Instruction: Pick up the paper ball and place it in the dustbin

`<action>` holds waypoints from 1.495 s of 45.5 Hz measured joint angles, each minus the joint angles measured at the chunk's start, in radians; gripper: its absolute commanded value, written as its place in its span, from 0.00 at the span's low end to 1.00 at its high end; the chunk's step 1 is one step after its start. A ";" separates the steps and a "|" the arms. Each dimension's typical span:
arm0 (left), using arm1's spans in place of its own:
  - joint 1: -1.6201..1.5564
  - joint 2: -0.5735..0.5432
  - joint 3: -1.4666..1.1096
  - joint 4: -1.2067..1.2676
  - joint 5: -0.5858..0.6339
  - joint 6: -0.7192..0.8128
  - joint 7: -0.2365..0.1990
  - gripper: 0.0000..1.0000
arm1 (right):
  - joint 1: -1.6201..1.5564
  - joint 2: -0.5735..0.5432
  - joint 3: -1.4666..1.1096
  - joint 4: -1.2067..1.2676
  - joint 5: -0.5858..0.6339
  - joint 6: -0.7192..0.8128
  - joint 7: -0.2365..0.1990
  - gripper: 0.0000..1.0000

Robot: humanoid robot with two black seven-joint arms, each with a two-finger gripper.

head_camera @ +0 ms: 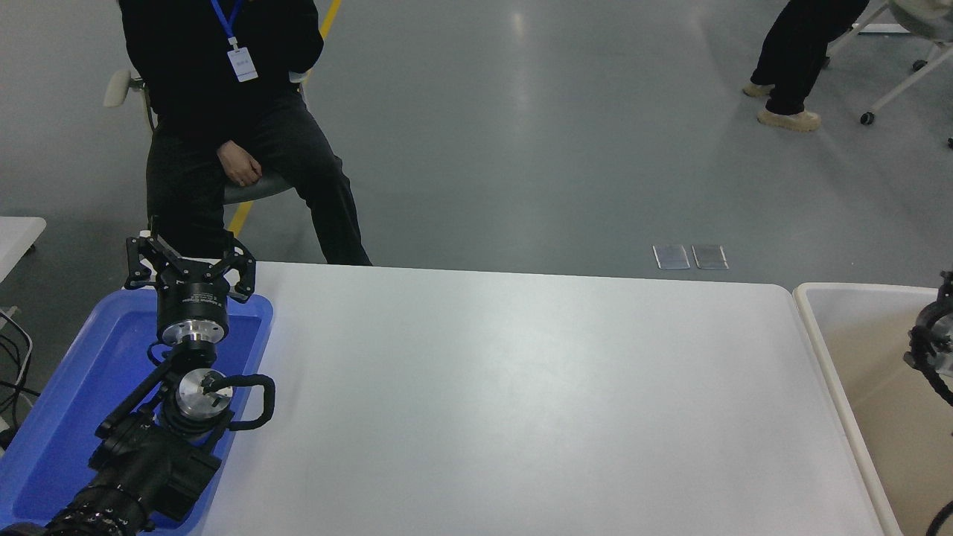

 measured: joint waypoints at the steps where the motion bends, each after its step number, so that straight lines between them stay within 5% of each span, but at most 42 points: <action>1: 0.000 0.000 0.000 0.000 0.000 0.000 0.000 0.99 | 0.002 -0.004 0.016 0.014 0.000 0.005 0.002 1.00; 25: 0.000 0.000 0.000 0.000 0.000 0.000 0.000 0.99 | -0.011 0.059 0.382 0.320 0.004 0.135 0.018 1.00; 46: 0.000 0.000 0.000 0.000 0.000 0.001 0.000 0.99 | -0.114 0.218 0.568 0.350 0.007 0.292 0.020 1.00; 68: 0.000 0.000 0.000 0.000 0.000 0.001 0.000 0.99 | -0.195 0.257 0.655 0.345 0.008 0.345 0.021 1.00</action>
